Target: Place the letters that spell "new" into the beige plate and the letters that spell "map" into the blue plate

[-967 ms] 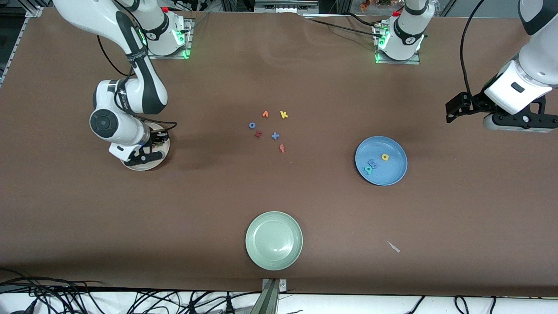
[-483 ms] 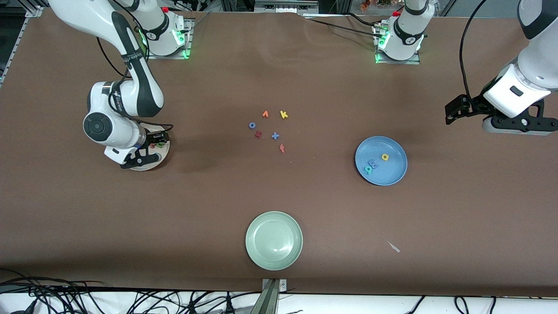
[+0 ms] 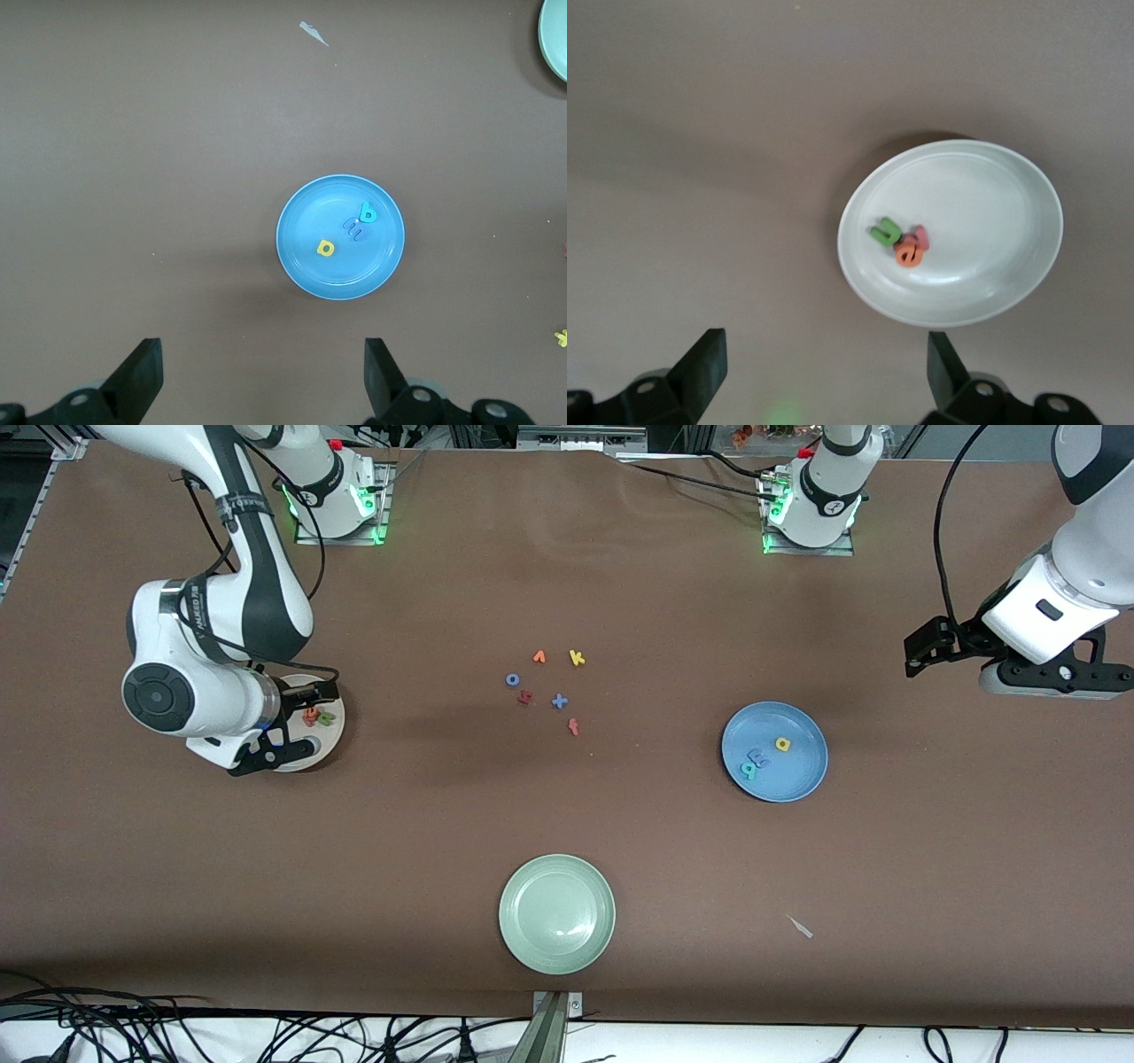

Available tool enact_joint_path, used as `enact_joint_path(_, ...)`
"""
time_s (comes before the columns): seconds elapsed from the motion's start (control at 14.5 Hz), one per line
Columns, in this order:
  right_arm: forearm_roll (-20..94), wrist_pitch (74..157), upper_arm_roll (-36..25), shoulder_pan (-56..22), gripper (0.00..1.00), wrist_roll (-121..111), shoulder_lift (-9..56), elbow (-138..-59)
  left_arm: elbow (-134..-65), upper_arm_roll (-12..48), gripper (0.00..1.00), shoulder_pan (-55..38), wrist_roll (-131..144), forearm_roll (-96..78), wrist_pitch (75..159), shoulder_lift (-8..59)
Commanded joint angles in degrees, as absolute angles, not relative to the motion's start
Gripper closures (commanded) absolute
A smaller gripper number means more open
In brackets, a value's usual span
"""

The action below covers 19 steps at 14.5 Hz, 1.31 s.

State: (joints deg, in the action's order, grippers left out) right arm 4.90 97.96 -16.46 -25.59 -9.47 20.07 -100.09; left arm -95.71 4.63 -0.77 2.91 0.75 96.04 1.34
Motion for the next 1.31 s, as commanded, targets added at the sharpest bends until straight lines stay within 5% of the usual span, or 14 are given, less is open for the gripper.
enact_joint_path(0.0,5.1,90.46,-16.43,-25.66,0.0,-8.7,18.64,-95.64,-93.87,4.31,0.0,-0.97,2.81,-0.88,94.66,2.11)
enact_joint_path(0.35,4.75,81.92,-15.83,-24.71,0.0,-9.14,16.89,-89.56,-93.87,4.31,0.0,-0.97,2.81,-0.88,94.66,2.11)
enact_joint_path(0.69,-4.64,84.81,-1.07,-12.93,0.0,-8.35,7.75,-92.63,-93.87,4.31,0.0,-0.97,2.9,-0.88,94.66,2.11)
enact_joint_path(1.24,-2.29,88.94,0.44,-5.46,0.0,-7.56,-3.42,-98.97,-93.87,4.31,0.0,-1.05,2.9,-0.88,94.66,2.11)
